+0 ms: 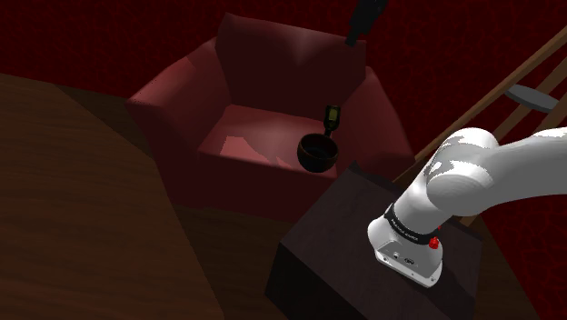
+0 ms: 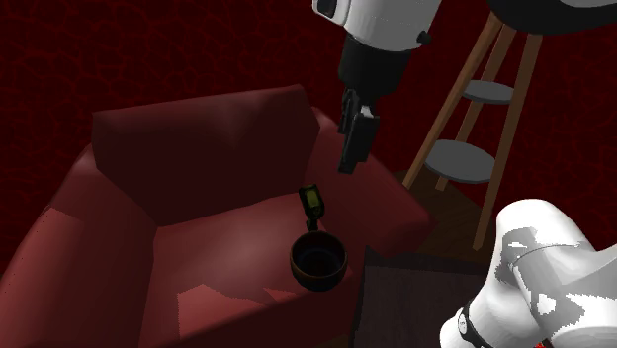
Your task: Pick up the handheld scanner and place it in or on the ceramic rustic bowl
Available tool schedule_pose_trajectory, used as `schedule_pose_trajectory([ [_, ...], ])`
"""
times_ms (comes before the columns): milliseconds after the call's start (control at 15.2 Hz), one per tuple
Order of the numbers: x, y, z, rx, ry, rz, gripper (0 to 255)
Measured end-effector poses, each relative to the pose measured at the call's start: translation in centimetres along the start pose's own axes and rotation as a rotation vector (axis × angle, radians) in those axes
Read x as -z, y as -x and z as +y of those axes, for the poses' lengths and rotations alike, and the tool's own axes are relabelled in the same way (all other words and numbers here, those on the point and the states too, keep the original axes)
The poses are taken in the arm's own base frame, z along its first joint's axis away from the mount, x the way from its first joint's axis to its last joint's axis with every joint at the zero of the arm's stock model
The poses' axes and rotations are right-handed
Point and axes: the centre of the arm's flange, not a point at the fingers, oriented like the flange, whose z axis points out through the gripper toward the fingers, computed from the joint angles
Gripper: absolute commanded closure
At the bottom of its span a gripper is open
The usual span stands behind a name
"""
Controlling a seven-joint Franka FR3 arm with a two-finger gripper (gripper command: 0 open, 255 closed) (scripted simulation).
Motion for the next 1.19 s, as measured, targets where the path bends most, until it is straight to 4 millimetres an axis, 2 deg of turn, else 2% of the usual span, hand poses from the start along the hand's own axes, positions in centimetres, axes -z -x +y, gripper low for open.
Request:
schedule_pose_trajectory([
  [132,-0.5,0.0,0.2,-0.008,0.0,-0.001,0],
  [198,-1.4,-0.1,0.7,-0.019,0.001,-0.003,0],
  [528,-7.0,-0.8,3.4,-0.095,0.006,-0.013,0],
  [1188,-18.6,-1.0,9.9,-0.254,0.017,-0.032,0],
])
